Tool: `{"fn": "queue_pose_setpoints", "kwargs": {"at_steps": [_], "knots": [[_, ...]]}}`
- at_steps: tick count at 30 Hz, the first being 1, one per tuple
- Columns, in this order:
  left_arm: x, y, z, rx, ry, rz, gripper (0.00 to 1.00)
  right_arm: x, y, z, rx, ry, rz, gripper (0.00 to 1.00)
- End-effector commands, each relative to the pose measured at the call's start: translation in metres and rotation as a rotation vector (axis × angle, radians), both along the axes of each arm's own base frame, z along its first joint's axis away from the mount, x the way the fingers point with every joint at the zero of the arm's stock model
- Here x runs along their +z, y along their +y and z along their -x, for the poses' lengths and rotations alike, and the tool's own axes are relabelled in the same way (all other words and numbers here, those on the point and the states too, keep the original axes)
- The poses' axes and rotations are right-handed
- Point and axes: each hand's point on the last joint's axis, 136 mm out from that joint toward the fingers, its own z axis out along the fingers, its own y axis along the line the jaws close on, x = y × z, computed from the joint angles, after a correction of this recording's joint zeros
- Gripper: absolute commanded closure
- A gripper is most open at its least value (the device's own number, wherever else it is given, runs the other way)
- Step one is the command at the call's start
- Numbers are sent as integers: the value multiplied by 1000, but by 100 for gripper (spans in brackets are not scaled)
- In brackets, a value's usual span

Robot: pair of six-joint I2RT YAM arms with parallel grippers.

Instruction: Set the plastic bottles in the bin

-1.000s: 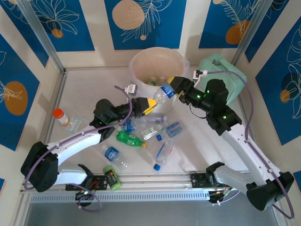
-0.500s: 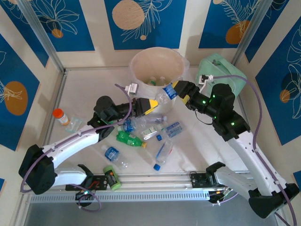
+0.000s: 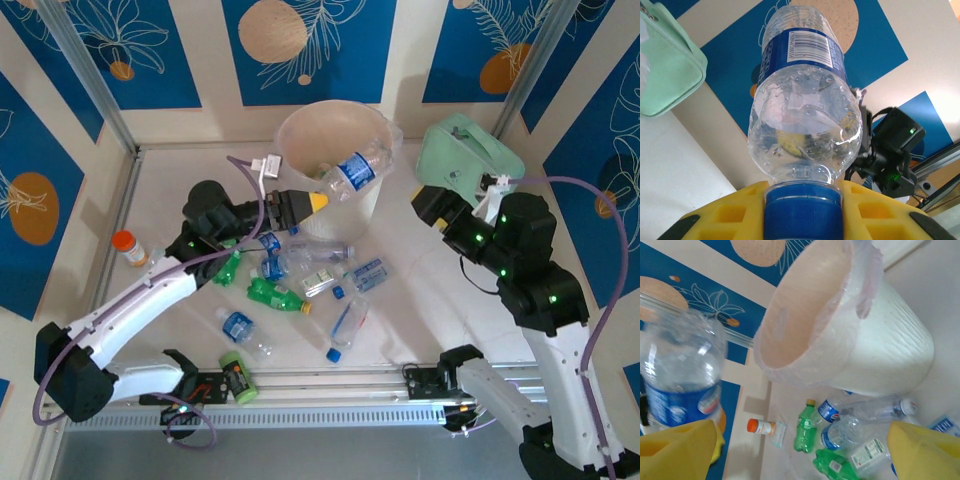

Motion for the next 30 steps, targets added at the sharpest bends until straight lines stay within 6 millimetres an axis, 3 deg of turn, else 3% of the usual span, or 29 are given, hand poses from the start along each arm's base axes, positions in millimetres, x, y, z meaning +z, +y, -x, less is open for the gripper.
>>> {"fn": "queue_pose_setpoints", "kwargs": {"at_steps": [1, 7, 15, 21, 30], "knots": [[25, 12, -12, 38, -95, -6, 68, -29, 0, 10, 25, 88, 41, 13], [43, 29, -72, 223, -71, -84, 68, -58, 6, 13, 49, 165, 16, 15], [16, 42, -145, 418, 9, -312, 69, -73, 6, 14, 45, 206, 21, 15], [-17, 40, -175, 455, 76, -443, 71, -91, 4, 13, 27, 263, 38, 15], [-50, 31, -199, 444, 145, -516, 70, -111, 6, 12, 24, 321, 26, 16]]}}
